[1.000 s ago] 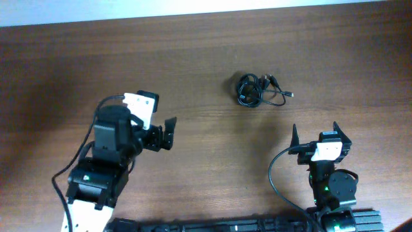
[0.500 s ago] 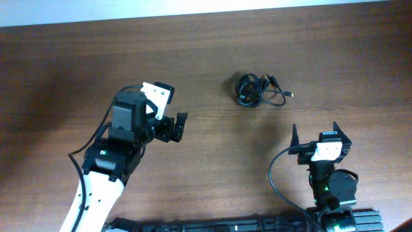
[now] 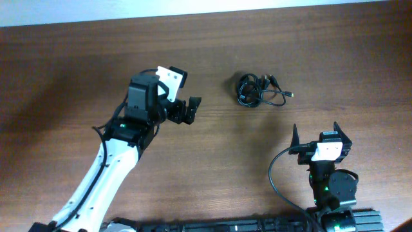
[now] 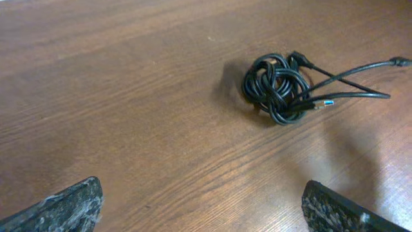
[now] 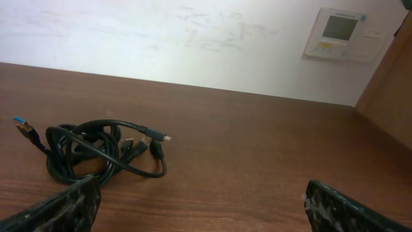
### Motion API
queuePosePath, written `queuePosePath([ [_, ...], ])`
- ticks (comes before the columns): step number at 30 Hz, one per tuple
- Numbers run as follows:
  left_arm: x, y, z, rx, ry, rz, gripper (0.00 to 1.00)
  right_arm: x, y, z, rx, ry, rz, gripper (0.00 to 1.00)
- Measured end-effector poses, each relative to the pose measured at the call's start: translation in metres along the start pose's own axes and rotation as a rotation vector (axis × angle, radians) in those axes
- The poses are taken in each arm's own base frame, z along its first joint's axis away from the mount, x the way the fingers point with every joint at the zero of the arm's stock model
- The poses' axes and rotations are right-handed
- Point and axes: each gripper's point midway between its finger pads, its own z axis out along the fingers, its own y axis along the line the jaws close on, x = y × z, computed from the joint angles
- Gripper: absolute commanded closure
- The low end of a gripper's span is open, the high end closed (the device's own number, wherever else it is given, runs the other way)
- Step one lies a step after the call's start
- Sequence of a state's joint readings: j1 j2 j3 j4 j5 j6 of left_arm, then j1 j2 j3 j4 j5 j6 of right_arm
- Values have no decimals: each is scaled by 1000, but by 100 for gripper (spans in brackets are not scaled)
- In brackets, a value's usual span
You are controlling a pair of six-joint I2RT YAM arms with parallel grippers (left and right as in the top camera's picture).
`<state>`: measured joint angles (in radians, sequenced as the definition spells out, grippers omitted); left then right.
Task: Untangle cables
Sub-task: 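Raise the left arm and move its gripper toward the cable bundle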
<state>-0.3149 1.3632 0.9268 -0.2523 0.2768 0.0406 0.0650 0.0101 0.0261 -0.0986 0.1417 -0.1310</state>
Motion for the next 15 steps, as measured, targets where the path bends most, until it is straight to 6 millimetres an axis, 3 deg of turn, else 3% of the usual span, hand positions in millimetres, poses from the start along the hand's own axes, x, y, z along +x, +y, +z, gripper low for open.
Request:
queuePosePath([
  [11,1,-3,1,16,3,-1,1,0,0,0,0,0,0,0],
  [15,18,-5,0,26,74,-22,1,0,0,0,0,0,0,0],
])
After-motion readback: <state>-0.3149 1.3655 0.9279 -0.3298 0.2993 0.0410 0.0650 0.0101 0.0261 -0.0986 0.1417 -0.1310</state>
